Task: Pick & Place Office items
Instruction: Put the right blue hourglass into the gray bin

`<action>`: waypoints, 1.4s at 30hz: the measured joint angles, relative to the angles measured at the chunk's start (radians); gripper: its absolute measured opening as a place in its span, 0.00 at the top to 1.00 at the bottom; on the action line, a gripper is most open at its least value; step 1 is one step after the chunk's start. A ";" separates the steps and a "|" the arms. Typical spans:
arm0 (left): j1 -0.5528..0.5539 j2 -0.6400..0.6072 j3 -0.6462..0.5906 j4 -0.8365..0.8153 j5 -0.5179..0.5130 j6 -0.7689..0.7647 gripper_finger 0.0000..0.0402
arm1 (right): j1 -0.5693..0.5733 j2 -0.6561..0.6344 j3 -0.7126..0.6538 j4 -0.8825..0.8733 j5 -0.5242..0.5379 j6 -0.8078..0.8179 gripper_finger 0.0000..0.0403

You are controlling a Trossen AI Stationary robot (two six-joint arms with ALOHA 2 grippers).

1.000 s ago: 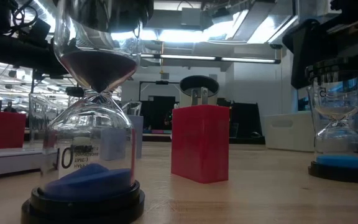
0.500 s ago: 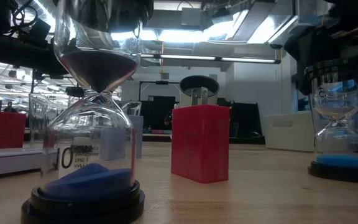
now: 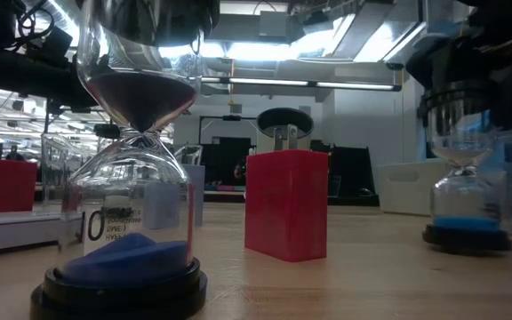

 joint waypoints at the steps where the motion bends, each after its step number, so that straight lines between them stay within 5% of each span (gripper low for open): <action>1: 0.000 0.000 0.000 0.000 0.000 0.000 0.61 | 0.000 0.000 0.000 0.002 0.004 0.000 0.46; 17: 0.000 0.000 0.000 0.000 0.000 0.000 0.61 | 0.000 0.000 0.000 0.004 -0.003 0.004 0.49; 24: 0.000 0.000 0.000 0.000 0.000 0.000 0.61 | -0.014 0.000 0.000 0.002 -0.019 0.123 0.48; 42: 0.000 0.000 0.000 0.000 0.000 0.002 0.61 | -0.052 0.000 0.000 0.074 -0.053 0.154 0.18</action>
